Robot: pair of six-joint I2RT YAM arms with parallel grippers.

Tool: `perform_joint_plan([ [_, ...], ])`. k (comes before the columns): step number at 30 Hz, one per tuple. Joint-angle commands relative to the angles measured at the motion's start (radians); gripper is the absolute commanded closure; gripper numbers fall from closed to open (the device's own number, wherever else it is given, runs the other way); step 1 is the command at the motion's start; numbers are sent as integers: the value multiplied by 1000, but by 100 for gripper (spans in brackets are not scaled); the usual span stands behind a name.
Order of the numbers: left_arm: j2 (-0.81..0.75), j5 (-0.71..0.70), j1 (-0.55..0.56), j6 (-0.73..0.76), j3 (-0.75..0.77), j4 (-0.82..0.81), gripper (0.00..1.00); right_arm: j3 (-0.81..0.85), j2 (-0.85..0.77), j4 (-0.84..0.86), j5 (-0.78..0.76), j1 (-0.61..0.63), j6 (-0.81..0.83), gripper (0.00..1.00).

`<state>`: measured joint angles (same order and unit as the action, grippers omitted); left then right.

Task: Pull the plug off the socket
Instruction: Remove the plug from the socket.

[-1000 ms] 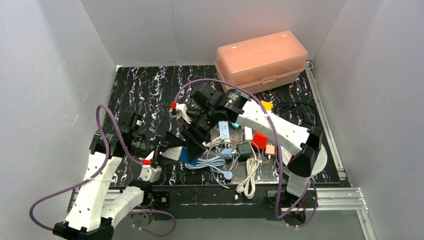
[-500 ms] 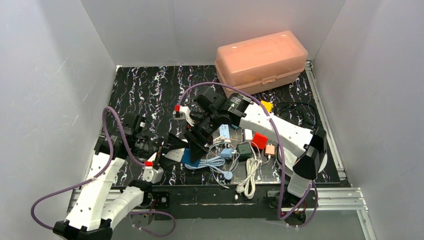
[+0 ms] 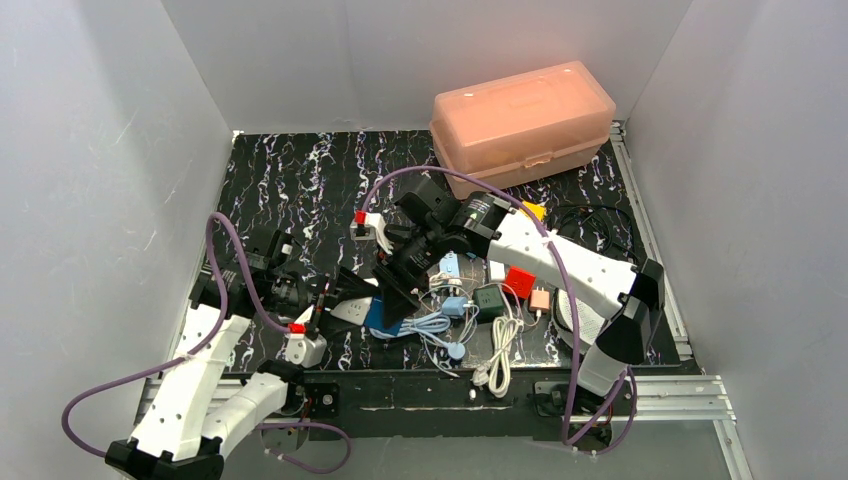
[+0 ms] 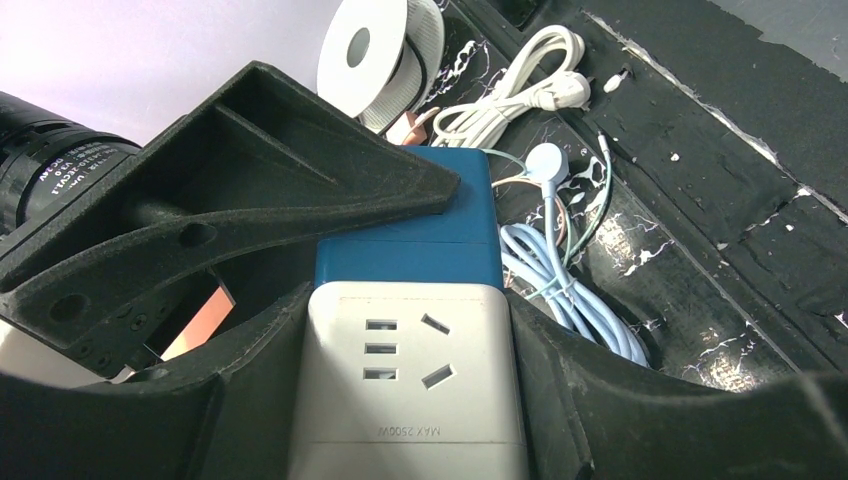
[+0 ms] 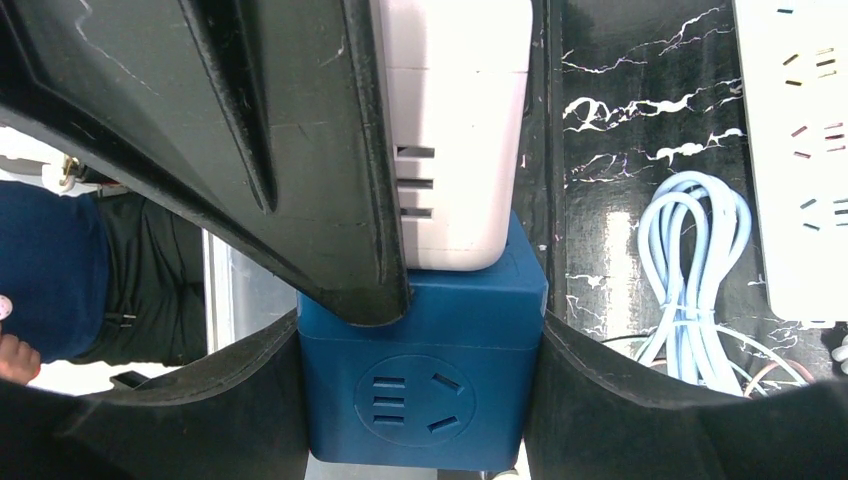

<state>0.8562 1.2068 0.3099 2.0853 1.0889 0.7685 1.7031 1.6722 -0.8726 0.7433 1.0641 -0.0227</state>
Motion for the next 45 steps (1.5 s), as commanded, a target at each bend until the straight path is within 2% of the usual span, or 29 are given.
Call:
perform_joint_plan([
  [1,0,-53,-17,619,6,75,100,-14,-106,-80,102,0,9,99],
  [4,-1,-76,-17,608,11,76,100,-36,-124,-82,101,0,11,99],
  [5,-2,-80,-16,601,13,76,97,-46,-131,-77,100,0,10,99],
  [6,-2,-82,-16,606,10,75,81,-50,-135,-73,100,0,7,99],
  [7,-1,-85,-16,617,5,76,71,-51,-135,-69,99,0,6,99],
  [10,7,-86,-16,621,-2,67,54,-43,-131,-62,101,0,-2,99],
  [11,7,-89,-15,621,-3,62,49,-39,-129,-62,103,0,-3,99],
  [15,8,-104,-17,618,3,55,45,-37,-129,-61,107,0,-3,99],
  [19,-1,-124,-17,596,10,41,47,-34,-122,-73,111,0,1,99],
  [20,-9,-138,-16,566,13,20,52,-35,-122,-86,111,0,3,99],
  [22,-22,-161,-16,479,25,-20,76,-51,-132,-91,114,0,5,99],
  [23,-25,-176,-17,453,27,-29,83,-64,-140,-86,115,0,3,99],
  [25,-33,-186,-17,440,23,-38,86,-86,-154,-70,119,0,-3,99],
  [26,-37,-180,-16,438,19,-36,81,-92,-157,-65,120,1,-6,99],
  [27,-40,-169,-18,448,10,-33,69,-92,-156,-64,120,2,-7,99],
  [28,-43,-153,-18,463,-2,-32,46,-88,-152,-67,121,2,-7,90],
  [29,-44,-141,-18,479,-14,-32,31,-81,-147,-68,122,2,-8,99],
  [30,-43,-132,-18,490,-20,-32,11,-74,-144,-70,121,2,-8,99],
  [31,-42,-126,-17,497,-24,-32,3,-65,-142,-72,120,2,-6,99],
  [41,-38,-77,-16,515,-16,-31,2,-7,-100,-67,109,2,-3,99],
  [45,-59,-85,-6,487,-19,-23,2,51,-57,-56,-7,2,2,99],
])
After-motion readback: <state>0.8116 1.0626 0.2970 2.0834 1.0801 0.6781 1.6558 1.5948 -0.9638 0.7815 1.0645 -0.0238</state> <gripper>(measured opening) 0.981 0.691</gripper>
